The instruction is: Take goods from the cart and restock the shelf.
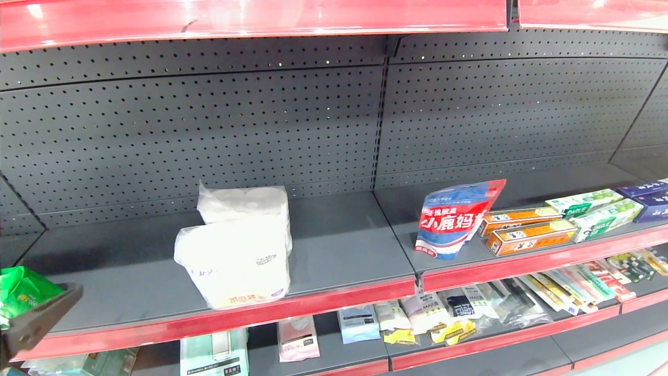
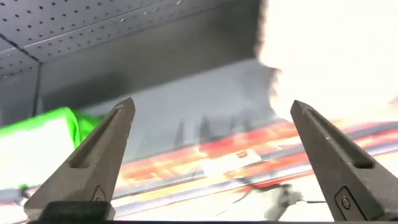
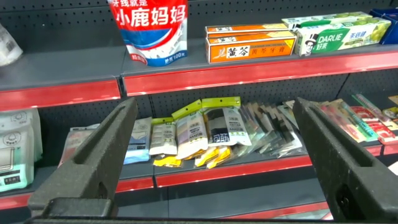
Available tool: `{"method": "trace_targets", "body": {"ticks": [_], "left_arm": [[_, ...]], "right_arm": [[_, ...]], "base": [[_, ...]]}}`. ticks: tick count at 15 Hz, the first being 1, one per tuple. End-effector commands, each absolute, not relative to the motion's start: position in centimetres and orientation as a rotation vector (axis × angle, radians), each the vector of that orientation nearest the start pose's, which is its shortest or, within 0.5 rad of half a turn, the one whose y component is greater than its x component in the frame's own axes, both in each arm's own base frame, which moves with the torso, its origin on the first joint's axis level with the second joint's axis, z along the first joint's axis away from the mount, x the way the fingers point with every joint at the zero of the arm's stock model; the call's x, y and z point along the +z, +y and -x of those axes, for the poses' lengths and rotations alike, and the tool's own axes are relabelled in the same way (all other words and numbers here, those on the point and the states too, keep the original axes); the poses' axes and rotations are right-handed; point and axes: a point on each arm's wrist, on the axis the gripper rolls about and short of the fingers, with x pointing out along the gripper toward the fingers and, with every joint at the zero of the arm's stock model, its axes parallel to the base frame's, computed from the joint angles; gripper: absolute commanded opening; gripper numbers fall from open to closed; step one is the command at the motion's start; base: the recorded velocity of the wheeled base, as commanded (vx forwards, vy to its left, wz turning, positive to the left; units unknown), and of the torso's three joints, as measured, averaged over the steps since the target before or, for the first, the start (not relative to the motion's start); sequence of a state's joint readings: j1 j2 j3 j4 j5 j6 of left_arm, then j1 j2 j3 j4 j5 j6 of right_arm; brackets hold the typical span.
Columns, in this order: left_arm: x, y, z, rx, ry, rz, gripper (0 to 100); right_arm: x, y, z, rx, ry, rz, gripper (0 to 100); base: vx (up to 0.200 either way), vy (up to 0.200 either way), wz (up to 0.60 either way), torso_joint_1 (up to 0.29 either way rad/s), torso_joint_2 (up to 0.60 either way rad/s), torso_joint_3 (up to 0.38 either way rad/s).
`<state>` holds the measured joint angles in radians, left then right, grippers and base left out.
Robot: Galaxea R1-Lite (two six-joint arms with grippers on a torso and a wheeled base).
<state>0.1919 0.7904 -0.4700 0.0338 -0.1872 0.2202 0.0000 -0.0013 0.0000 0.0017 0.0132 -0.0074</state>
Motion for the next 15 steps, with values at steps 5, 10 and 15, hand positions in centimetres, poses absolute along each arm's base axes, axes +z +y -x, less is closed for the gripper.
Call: {"method": "trace_targets", "body": {"ticks": [5,10,15], "left_arm": [[10.7,-1.2,2.9,-0.169,0.110,-0.139,100],[8.7,-0.6,2.1,0.038,0.148,-0.026,100],[8.3,-0.6,1.4,0.013,0.044,-0.013,100]], "right_arm": [[7.5,0.0,2.3,0.014,0.001,0.008,100],[7.5,0.0,2.3,0.020,0.001,0.009,100],[7.5,0.1,2.3,0.026,0.000,0.008,100]], "base": [[0.000,0.000,0.00,0.000,0.00,0.000],[0.000,0.000,0.00,0.000,0.00,0.000],[0.000,0.000,0.00,0.000,0.00,0.000]]}}
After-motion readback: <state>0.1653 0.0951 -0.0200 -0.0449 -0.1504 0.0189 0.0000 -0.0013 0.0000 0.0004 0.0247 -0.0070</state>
